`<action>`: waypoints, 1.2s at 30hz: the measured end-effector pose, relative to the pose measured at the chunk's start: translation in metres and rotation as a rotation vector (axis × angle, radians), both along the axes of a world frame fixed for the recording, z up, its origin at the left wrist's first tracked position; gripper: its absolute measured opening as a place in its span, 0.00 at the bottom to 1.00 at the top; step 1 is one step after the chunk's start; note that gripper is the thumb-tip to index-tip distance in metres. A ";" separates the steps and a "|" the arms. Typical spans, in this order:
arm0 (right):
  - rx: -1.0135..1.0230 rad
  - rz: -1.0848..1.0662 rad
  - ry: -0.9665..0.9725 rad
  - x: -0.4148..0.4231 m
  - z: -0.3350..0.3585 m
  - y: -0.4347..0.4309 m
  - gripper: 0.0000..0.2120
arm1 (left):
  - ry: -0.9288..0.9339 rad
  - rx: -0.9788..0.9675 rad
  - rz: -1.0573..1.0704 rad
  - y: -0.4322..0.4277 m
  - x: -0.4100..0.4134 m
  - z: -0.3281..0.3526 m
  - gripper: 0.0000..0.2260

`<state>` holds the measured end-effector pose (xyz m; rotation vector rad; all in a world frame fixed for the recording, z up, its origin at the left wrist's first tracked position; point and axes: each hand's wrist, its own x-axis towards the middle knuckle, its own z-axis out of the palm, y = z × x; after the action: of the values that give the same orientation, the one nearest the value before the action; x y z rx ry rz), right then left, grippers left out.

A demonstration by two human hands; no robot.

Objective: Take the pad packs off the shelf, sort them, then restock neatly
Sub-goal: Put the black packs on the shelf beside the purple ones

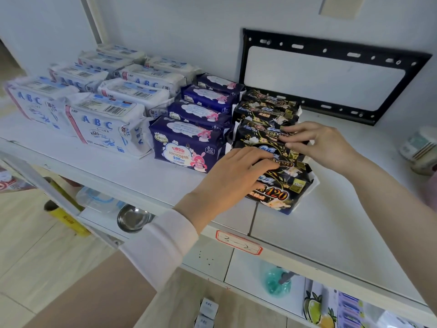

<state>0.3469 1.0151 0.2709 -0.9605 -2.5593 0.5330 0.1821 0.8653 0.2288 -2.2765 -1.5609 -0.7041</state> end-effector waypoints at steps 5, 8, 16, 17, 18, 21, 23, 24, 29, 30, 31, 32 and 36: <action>-0.078 -0.015 -0.012 -0.002 0.007 0.001 0.12 | 0.010 -0.008 0.027 0.005 -0.008 0.000 0.24; -0.106 -0.025 -0.011 -0.004 0.006 0.000 0.14 | 0.018 -0.006 0.031 0.005 -0.014 0.001 0.24; -0.068 -0.023 -0.015 -0.007 0.004 -0.003 0.14 | 0.008 0.009 0.015 0.002 -0.020 0.000 0.23; -0.067 -0.025 -0.010 -0.007 0.004 -0.003 0.14 | 0.006 0.012 0.017 0.002 -0.020 0.000 0.23; -0.064 -0.025 -0.008 -0.008 0.003 -0.003 0.14 | 0.003 0.014 0.021 0.002 -0.020 -0.001 0.23; -0.029 -0.016 -0.025 -0.012 0.002 -0.004 0.13 | -0.002 0.011 0.040 0.003 -0.020 -0.003 0.23; -0.005 -0.008 -0.049 -0.013 -0.001 -0.004 0.13 | -0.006 0.002 0.056 0.004 -0.019 -0.004 0.23; 0.001 -0.004 -0.058 -0.013 -0.002 -0.004 0.13 | -0.008 -0.002 0.063 0.005 -0.018 -0.004 0.23; -0.033 -0.026 -0.069 -0.014 -0.003 -0.005 0.15 | -0.007 -0.009 0.068 0.004 -0.017 -0.004 0.24; -0.043 -0.031 -0.070 -0.014 -0.003 -0.005 0.16 | -0.005 -0.011 0.068 0.004 -0.017 -0.003 0.24; -0.049 -0.033 -0.073 -0.015 -0.003 -0.005 0.17 | 0.000 -0.015 0.072 0.004 -0.017 -0.003 0.24; -0.055 -0.036 -0.077 -0.015 -0.004 -0.006 0.17 | 0.005 -0.020 0.076 0.004 -0.017 -0.003 0.24; -0.076 -0.054 -0.078 -0.016 -0.004 -0.010 0.18 | 0.013 -0.049 0.080 0.003 -0.017 -0.002 0.25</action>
<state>0.3308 1.0049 0.2672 -1.0933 -2.5903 0.5919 0.1656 0.8679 0.2267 -2.2342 -1.6705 -0.6351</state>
